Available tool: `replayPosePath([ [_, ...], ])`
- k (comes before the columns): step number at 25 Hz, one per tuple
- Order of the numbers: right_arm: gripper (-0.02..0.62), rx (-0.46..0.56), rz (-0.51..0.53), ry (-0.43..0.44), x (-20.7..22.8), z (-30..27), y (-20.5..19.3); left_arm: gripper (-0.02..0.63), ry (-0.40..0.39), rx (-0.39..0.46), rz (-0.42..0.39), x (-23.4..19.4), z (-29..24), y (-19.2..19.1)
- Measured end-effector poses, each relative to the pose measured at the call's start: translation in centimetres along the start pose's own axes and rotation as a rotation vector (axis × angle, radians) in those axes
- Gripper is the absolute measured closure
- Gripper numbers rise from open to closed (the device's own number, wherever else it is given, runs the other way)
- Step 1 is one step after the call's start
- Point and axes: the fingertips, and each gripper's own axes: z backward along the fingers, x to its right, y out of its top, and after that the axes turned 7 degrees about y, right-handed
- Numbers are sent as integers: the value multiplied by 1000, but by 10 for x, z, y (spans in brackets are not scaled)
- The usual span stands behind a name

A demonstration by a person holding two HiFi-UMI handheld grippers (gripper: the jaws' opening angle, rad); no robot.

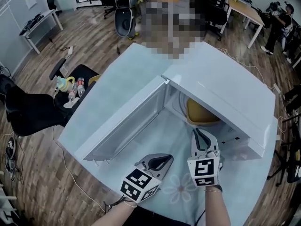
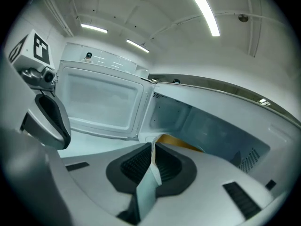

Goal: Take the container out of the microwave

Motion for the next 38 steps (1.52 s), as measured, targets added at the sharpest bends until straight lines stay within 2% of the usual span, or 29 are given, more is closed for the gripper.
replayPosePath([
  [4, 569, -49, 101, 13, 8, -19, -2, 609, 15, 1, 21, -5, -4, -2],
  [6, 532, -72, 160, 20, 10, -27, -1, 609, 18, 3, 41, -7, -7, -3],
  [12, 529, -143, 262, 50, 10, -39, -12, 609, 18, 21, 100, -8, -18, 0],
  [16, 518, -168, 327, 45, 12, -47, -14, 609, 15, 26, 101, -9, -23, 4],
  [21, 517, -257, 409, 83, 12, -57, -26, 609, 12, 21, 113, -10, -27, 2],
  [27, 522, -279, 436, 86, 12, -59, -29, 609, 9, 22, 127, -13, -28, 3],
  [31, 557, -294, 456, 102, 7, -57, -31, 609, 10, 22, 140, -14, -26, 0],
  [38, 574, -252, 388, 152, -9, -45, -23, 609, 11, 32, 141, -13, -21, 8],
])
